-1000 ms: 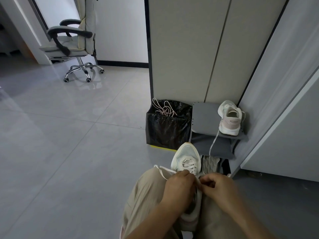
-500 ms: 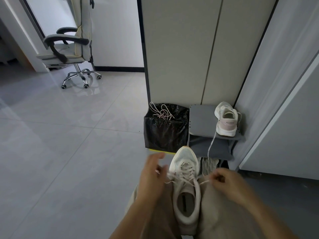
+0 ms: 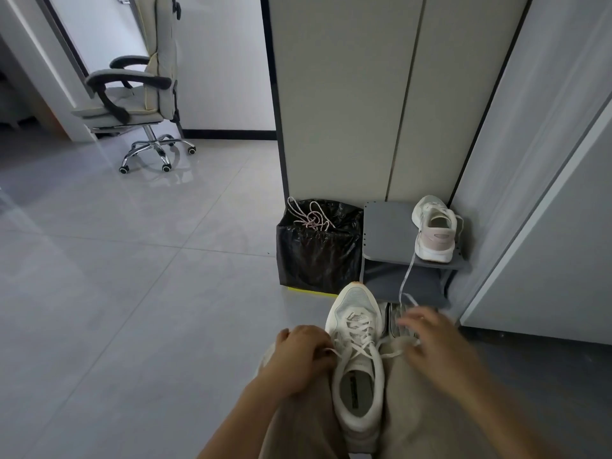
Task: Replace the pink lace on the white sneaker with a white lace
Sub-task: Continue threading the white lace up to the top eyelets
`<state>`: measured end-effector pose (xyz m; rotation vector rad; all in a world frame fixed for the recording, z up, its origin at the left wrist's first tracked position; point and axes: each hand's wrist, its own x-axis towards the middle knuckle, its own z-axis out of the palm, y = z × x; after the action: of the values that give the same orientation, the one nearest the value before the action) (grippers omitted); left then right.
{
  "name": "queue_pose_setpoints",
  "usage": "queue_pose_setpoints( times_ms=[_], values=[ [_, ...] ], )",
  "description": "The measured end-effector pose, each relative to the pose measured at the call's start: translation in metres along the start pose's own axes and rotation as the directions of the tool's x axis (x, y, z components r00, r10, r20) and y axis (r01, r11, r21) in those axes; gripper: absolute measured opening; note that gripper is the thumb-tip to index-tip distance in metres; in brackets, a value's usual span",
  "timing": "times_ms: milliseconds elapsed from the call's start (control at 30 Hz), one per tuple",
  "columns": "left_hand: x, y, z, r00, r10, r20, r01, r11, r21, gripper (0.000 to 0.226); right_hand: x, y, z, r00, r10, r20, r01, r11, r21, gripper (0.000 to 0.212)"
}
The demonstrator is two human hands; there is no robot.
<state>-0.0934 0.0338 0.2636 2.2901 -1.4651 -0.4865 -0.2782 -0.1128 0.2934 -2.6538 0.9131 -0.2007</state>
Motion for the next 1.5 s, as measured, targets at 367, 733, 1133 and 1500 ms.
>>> queue_pose_setpoints(
  times_ms=[367, 733, 1133, 1500],
  values=[
    [-0.002, -0.009, -0.016, 0.992, 0.083, -0.095, -0.097, 0.984, -0.150, 0.011, -0.005, 0.009, -0.033, 0.964, 0.013, 0.266, -0.058, 0.986, 0.159, 0.016],
    [0.019, 0.024, -0.010, 0.987, -0.160, 0.023, 0.161, 0.984, -0.074, 0.031, -0.008, 0.016, -0.022, 0.975, 0.138, 0.175, -0.120, 0.987, -0.110, 0.034],
    [0.018, 0.017, -0.013, 0.998, 0.028, 0.064, -0.007, 0.952, -0.307, 0.012, 0.005, -0.019, 0.002, 0.974, -0.083, 0.209, 0.067, 0.994, 0.083, 0.015],
    [0.040, 0.047, -0.029, 0.968, 0.168, 0.187, -0.208, 0.952, 0.223, 0.019, 0.010, -0.022, 0.000, 0.967, -0.025, 0.253, 0.002, 0.996, 0.092, 0.006]
  ],
)
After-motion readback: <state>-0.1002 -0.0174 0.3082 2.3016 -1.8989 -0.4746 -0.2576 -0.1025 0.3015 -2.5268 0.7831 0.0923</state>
